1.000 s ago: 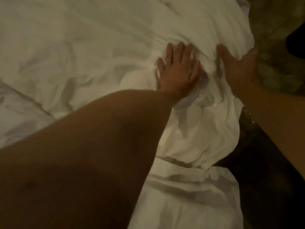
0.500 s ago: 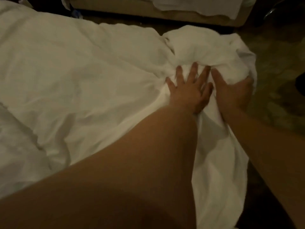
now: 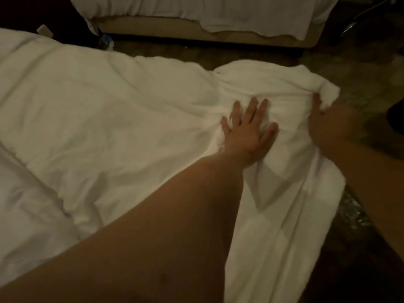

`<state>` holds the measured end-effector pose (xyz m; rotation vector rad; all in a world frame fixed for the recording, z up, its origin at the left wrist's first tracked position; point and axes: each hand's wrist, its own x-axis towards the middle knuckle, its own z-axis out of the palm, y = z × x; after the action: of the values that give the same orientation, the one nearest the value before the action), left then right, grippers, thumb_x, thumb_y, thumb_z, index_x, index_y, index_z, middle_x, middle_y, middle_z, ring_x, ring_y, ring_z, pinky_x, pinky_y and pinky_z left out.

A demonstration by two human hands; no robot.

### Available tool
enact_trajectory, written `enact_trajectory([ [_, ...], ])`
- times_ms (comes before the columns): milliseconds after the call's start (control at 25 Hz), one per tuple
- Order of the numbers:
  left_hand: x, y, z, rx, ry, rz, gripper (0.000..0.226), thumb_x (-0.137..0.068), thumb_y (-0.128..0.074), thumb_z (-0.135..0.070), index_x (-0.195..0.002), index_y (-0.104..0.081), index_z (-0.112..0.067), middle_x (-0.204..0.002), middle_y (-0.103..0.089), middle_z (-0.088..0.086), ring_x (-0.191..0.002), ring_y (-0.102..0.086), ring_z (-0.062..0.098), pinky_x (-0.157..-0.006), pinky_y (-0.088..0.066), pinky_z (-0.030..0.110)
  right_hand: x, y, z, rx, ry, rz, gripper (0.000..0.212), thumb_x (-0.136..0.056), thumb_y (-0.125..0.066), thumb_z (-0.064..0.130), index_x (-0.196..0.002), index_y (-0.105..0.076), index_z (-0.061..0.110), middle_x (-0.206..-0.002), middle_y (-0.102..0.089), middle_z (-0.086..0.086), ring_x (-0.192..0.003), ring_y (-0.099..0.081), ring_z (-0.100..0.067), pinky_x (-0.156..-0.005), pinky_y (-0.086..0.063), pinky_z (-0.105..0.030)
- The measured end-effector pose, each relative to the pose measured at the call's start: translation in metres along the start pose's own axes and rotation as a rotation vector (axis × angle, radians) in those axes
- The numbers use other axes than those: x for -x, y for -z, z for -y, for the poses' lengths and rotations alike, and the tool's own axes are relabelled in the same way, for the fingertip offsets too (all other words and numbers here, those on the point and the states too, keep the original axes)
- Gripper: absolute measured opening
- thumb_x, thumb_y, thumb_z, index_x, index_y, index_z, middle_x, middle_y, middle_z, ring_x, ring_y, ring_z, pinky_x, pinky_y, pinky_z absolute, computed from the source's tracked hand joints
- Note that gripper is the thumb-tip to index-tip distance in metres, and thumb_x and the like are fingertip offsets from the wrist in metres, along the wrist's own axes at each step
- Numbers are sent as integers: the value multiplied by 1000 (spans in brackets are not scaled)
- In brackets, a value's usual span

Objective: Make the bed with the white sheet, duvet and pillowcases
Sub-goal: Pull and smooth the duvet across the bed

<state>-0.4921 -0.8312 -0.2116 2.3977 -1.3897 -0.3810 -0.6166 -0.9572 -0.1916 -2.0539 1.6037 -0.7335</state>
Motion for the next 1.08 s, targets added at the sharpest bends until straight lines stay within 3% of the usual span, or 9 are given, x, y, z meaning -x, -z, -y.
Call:
enact_trajectory([
  [80,-8,13,-17,34,-28,-8,63,-102,-21,-60,-158,-1,-41,-167,9,-12,-152,20,23,-119,9,60,-17,35,-1,52,-27,-53,72,-103,-35,57,-145,-41,-1,-146,-46,-26,-134,-44,-43,-114,-34,-49],
  [160,-9,10,-28,9,-39,24,64,-101,-20,-62,-158,-1,-42,-167,11,-10,-151,23,25,-118,11,61,-19,40,-14,88,-82,-3,73,-103,-37,57,-151,-34,2,-153,-38,-24,-140,-37,-42,-118,-28,-51],
  [280,7,-17,-7,-178,2,74,66,-98,-23,-67,-158,-5,-43,-168,8,-10,-152,20,27,-118,8,62,13,8,-22,188,-274,107,83,-97,-48,59,-155,-21,6,-158,-25,-24,-145,-23,-45,-117,-21,-60],
  [360,10,-36,11,-178,-3,20,67,-97,-27,-67,-158,-10,-44,-168,2,-10,-153,15,25,-119,7,60,32,-17,-25,229,-338,65,88,-95,-53,54,-157,-14,6,-160,-20,-23,-145,-20,-44,-117,-17,-57],
  [560,7,-53,21,-204,-17,-100,66,-96,-26,-67,-157,-17,-44,-168,-7,-10,-154,7,24,-121,4,56,88,-59,-21,257,-24,25,83,-100,-42,47,-159,0,7,-164,-3,-26,-151,-8,-42,-121,-12,-53],
  [800,11,-31,27,-232,-78,79,65,-100,-24,-65,-159,-8,-42,-168,4,-7,-153,13,25,-122,5,53,139,-63,-6,155,-27,164,68,-103,-22,54,-160,-11,17,-164,2,-27,-152,-1,-41,-121,-8,-55],
  [920,45,-13,40,-271,-130,195,65,-102,-24,-60,-160,-5,-38,-168,8,-6,-154,11,22,-124,1,45,183,-53,-7,212,36,302,72,-100,-19,61,-160,-14,22,-164,1,-26,-152,-2,-41,-120,-8,-56],
  [1000,78,-4,48,-284,-131,260,63,-104,-26,-56,-160,-6,-35,-169,5,-4,-154,6,22,-124,-3,42,188,-43,-8,254,-24,594,75,-97,-14,68,-160,-7,28,-166,8,-20,-152,6,-40,-122,-2,-56],
  [1080,112,11,54,-295,-136,332,62,-103,-28,-52,-160,-12,-32,-169,-2,-1,-155,-1,25,-124,-7,41,190,-24,-2,329,-19,845,84,-86,-1,75,-158,-10,32,-167,-2,-15,-150,1,-45,-120,-5,-61],
])
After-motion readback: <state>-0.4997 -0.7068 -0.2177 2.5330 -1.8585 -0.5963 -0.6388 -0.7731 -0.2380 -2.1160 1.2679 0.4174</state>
